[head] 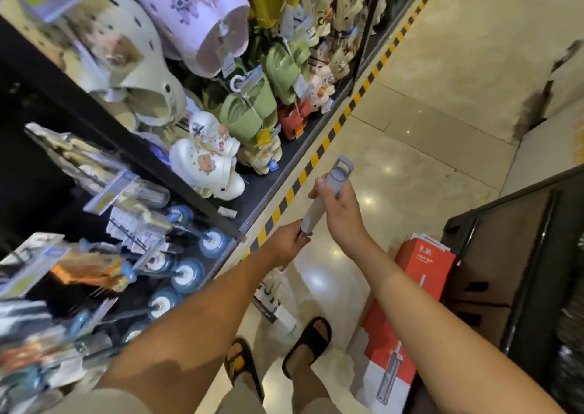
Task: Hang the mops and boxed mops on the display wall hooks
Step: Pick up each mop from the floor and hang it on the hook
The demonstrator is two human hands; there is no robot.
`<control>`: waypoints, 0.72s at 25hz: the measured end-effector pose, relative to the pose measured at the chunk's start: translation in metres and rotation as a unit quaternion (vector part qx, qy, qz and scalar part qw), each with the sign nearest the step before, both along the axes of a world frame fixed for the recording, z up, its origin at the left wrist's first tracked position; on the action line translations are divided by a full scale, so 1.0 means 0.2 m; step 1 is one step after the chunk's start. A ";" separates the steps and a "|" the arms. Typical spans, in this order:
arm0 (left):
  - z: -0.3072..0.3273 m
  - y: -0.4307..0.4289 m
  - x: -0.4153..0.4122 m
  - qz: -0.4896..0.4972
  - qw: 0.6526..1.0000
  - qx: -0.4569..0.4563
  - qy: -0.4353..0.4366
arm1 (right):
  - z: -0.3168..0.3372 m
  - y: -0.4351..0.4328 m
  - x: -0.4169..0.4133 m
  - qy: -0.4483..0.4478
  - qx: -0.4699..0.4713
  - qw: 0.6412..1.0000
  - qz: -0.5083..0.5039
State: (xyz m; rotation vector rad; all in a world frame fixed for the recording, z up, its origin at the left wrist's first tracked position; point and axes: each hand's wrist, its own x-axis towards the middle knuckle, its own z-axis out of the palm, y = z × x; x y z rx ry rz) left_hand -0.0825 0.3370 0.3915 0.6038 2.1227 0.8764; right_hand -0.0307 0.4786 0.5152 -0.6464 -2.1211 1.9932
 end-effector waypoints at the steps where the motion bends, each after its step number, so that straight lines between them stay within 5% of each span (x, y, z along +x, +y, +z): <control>1: 0.02 -0.07 0.03 0.004 1.000 -0.004 -0.003 | 0.02 -0.04 0.03 0.003 -0.004 0.999 0.034; 6: 0.13 -0.41 0.22 0.040 0.999 0.011 -0.025 | 0.13 -0.37 0.21 0.033 -0.009 0.991 0.130; 18: 0.64 -1.05 0.79 0.015 0.997 0.043 0.058 | 0.63 -1.09 0.83 0.096 0.044 0.986 0.127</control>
